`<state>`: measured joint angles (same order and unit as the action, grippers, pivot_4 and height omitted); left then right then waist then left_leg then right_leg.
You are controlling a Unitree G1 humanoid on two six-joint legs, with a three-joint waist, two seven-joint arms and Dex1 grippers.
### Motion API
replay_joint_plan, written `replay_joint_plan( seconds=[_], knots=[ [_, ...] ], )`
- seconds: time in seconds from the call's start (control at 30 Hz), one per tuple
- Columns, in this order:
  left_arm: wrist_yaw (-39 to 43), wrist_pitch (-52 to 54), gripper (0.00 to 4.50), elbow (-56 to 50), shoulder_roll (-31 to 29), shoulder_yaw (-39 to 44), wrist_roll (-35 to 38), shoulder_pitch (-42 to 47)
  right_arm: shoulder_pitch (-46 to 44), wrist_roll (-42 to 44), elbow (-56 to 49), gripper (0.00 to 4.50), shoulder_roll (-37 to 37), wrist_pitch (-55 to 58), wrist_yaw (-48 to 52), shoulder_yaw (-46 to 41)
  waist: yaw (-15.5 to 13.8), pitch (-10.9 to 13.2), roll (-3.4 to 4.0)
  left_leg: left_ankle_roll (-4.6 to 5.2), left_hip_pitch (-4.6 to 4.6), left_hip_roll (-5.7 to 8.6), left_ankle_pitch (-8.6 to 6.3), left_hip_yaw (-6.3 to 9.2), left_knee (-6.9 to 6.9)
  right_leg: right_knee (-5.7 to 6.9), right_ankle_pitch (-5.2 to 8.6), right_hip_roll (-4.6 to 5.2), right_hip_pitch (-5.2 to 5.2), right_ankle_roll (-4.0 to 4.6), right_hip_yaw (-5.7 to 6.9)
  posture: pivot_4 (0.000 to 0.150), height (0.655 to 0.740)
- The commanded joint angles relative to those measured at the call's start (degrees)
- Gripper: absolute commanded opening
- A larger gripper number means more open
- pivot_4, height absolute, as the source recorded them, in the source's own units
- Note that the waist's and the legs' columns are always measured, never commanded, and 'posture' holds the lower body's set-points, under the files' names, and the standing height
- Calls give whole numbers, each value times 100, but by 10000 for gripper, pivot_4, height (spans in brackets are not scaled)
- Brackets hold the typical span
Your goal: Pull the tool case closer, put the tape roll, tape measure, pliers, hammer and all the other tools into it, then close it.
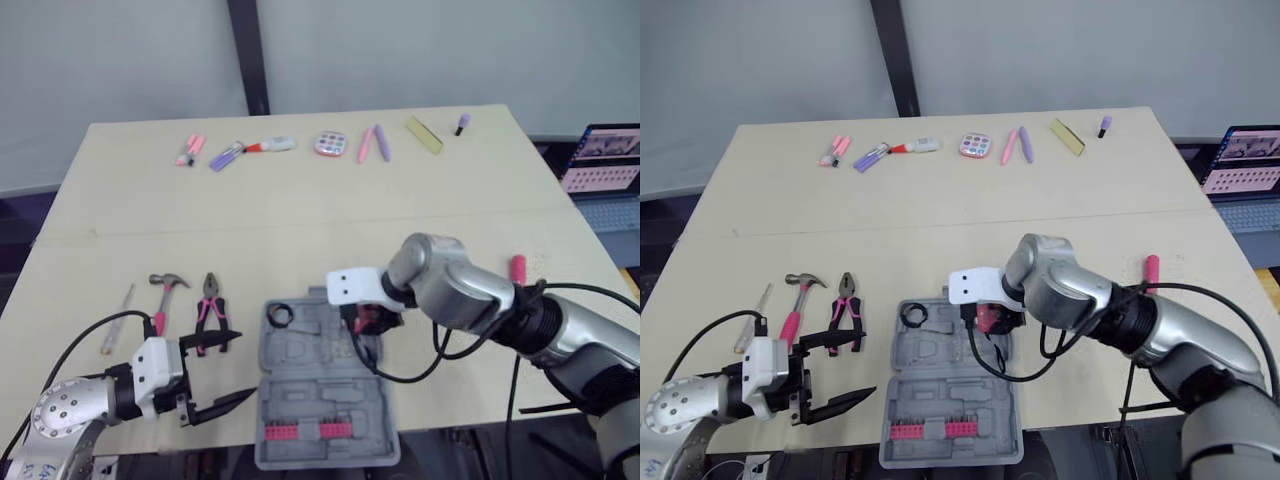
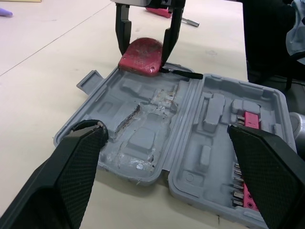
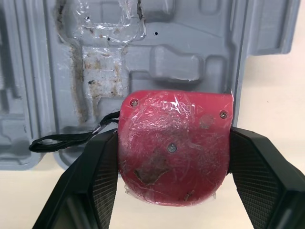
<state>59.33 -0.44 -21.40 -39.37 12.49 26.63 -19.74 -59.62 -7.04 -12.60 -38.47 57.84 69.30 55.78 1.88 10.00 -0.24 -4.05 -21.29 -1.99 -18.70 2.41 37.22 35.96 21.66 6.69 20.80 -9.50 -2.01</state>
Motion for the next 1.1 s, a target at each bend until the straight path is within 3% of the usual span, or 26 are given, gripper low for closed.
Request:
replay_joint_plan(
  seconds=[0.03,0.9,1.0,1.1],
  knots=[
    [-51,-49,45000,-154,24,48,-11,-98,-118,-172,37,28942,79,-180,-12,-46,2,0,0,0,0,0,0,0,0,0,0,0,0,0,0,1500,7400],
    [-218,-83,45000,-407,63,27,-41,-436,48,-536,237,28942,324,-470,232,-33,7,0,0,0,0,0,0,-1,-2,-1,0,0,2,0,1,1500,7400],
    [-232,-73,45000,-424,70,21,-38,-450,61,-543,223,43591,317,-515,251,-39,7,0,0,0,0,0,0,-1,-2,-3,0,0,2,1,1,1500,7400],
    [-240,-71,45000,-428,76,6,-40,-453,37,-526,183,44730,298,-506,274,-103,7,0,0,0,0,0,0,-1,-3,-3,0,0,2,1,1,1500,7400]
  ],
)
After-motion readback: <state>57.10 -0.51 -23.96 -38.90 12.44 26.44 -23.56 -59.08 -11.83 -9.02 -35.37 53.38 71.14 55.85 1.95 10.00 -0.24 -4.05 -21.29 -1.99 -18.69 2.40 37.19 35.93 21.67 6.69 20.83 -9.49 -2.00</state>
